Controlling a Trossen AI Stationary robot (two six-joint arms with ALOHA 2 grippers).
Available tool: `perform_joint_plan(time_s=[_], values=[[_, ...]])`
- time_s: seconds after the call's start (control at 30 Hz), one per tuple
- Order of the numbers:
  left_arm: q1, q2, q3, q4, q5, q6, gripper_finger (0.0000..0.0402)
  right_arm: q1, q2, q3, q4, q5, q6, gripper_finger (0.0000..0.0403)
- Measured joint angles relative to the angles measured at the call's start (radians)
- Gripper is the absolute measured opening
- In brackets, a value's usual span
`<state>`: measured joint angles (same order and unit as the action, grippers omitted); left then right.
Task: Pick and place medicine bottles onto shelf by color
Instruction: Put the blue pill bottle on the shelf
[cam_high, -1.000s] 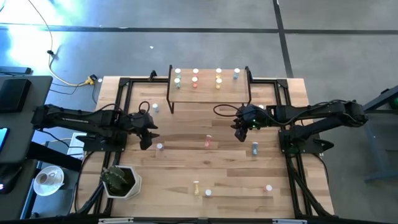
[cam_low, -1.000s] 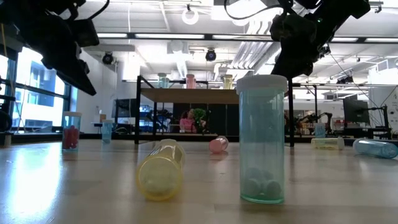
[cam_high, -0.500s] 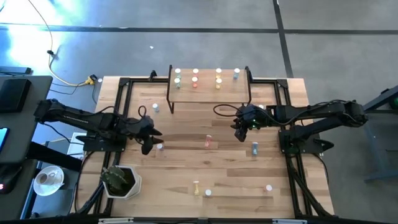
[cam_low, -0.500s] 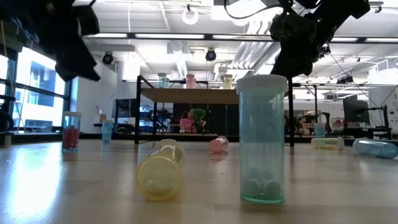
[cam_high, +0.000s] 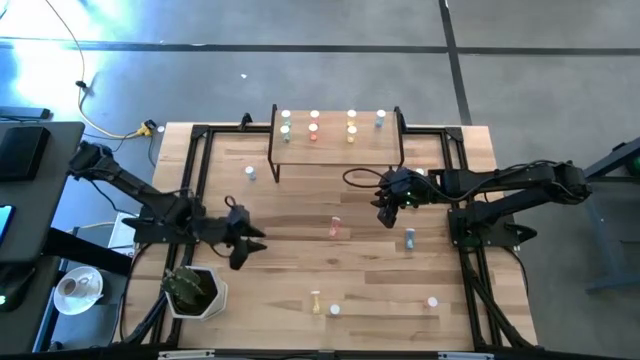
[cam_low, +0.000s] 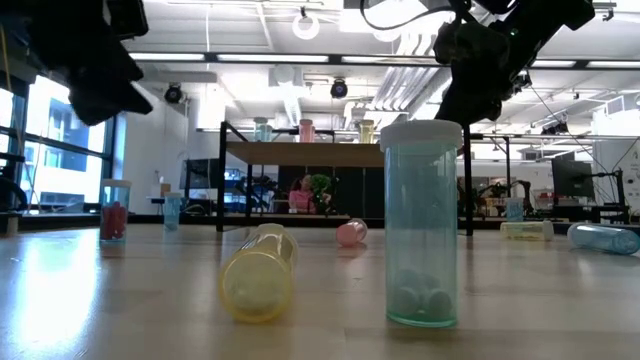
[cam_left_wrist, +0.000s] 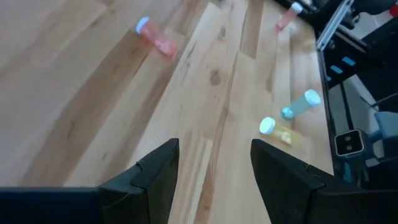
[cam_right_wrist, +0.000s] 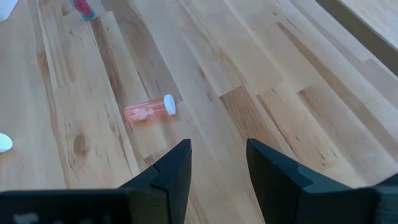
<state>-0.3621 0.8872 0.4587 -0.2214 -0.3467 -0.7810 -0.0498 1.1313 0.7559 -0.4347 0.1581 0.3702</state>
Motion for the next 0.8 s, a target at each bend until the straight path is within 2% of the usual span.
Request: perform_joint_plan(time_s=[0.37, 0.8], values=[[-0.143, 0.135, 0.000, -0.005, -0.093, -0.261, 0.0188, 0.000, 0.000, 0.000, 0.000, 0.000, -0.012, 0.0146], [-0.209, 0.297, 0.000, -0.099, -0.113, -0.637, 0.0188, 0.000, 0.000, 0.000, 0.000, 0.000, -0.015, 0.0146]])
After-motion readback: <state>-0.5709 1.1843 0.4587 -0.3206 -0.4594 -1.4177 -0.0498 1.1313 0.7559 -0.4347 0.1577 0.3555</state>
